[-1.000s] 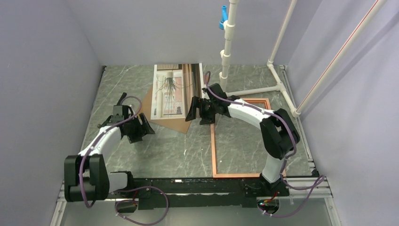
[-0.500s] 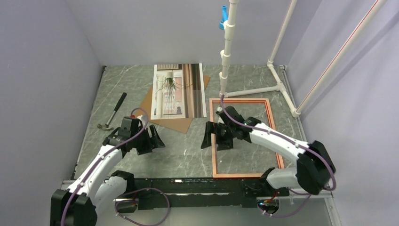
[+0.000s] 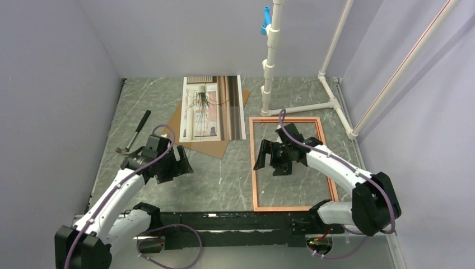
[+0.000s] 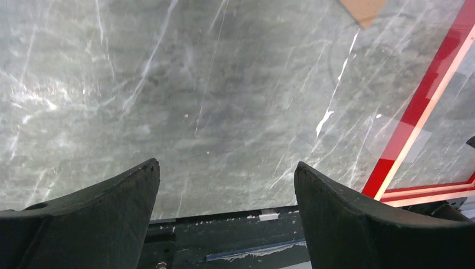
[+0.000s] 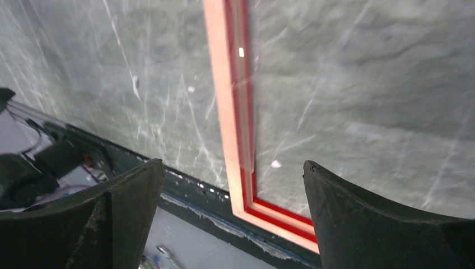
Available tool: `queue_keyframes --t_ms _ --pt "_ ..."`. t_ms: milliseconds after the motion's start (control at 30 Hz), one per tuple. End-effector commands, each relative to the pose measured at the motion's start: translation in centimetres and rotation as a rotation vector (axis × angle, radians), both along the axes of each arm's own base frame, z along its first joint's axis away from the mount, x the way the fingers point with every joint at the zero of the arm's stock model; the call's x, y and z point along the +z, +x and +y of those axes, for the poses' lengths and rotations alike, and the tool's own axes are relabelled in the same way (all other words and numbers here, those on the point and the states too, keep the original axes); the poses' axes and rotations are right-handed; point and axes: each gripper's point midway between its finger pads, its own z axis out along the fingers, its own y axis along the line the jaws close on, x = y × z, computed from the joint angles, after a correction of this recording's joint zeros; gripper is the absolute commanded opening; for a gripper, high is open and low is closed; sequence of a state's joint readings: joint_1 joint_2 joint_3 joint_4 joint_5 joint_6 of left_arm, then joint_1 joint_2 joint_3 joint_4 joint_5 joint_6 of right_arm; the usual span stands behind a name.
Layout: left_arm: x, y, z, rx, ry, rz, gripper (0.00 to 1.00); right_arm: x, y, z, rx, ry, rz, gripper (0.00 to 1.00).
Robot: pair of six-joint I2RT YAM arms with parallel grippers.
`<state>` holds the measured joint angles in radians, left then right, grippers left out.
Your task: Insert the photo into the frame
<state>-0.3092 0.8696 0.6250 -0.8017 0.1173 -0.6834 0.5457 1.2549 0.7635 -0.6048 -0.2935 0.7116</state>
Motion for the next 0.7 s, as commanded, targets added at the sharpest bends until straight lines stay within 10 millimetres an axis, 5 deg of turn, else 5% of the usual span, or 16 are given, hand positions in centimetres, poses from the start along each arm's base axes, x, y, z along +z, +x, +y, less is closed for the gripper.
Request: queue_keyframes --t_ms 0,233,433,667 --pt "1.4 2.9 -0.4 -0.049 0.031 -0.06 0.92 1.4 4.3 -0.8 -0.001 0.087 -0.084 0.96" --pt "0.9 7.0 -2.9 -0.114 -0.118 -0.049 0.84 1.3 9.2 -0.9 0.021 0.213 -0.14 0.95" --pt "-0.6 9.8 -1.2 -0.06 -0.11 -0.033 0.83 0.7 12.8 -0.6 -0.007 0.293 -0.162 0.92" --pt "-3.2 10.4 -0.4 -0.046 -0.11 0.026 0.81 -0.2 15.9 1.4 -0.009 0.404 -0.16 0.85"
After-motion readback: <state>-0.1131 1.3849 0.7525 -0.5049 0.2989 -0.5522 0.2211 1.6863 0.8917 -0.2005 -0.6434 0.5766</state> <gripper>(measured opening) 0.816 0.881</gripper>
